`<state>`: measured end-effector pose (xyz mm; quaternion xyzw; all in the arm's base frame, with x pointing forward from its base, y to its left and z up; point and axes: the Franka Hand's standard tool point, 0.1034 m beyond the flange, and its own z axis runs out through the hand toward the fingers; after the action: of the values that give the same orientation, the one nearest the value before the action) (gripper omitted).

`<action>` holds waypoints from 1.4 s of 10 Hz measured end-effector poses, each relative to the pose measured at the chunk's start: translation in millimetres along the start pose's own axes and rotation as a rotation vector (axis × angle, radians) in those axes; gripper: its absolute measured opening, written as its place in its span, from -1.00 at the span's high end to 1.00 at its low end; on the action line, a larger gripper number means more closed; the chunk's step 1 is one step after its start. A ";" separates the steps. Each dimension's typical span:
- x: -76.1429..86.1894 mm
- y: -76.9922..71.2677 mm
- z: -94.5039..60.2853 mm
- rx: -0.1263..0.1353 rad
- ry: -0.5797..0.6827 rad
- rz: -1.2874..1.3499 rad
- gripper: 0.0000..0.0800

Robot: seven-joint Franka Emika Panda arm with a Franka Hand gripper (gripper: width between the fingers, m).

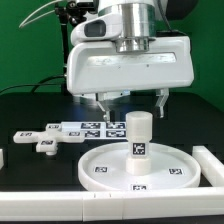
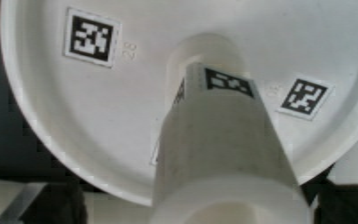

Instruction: Assemble round table

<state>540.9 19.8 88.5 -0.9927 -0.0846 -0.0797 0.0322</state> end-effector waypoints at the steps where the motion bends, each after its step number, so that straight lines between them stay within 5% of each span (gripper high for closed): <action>1: 2.1 -3.4 1.6 0.022 -0.053 0.003 -0.62; 3: 5.9 -7.8 4.6 0.053 -0.169 -0.002 -0.62; 9: 4.1 4.0 10.5 0.049 -0.165 -0.016 -0.62; 11: 4.9 0.8 10.6 0.050 -0.164 -0.021 -0.01; 14: 4.8 0.7 10.7 0.049 -0.165 0.003 -0.02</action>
Offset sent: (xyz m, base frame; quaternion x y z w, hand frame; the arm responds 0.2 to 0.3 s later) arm 0.0062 -0.0089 -0.0070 -0.0090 0.0066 -0.0149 0.9998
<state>547.3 20.8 78.7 -0.9949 -0.0876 0.0044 0.0495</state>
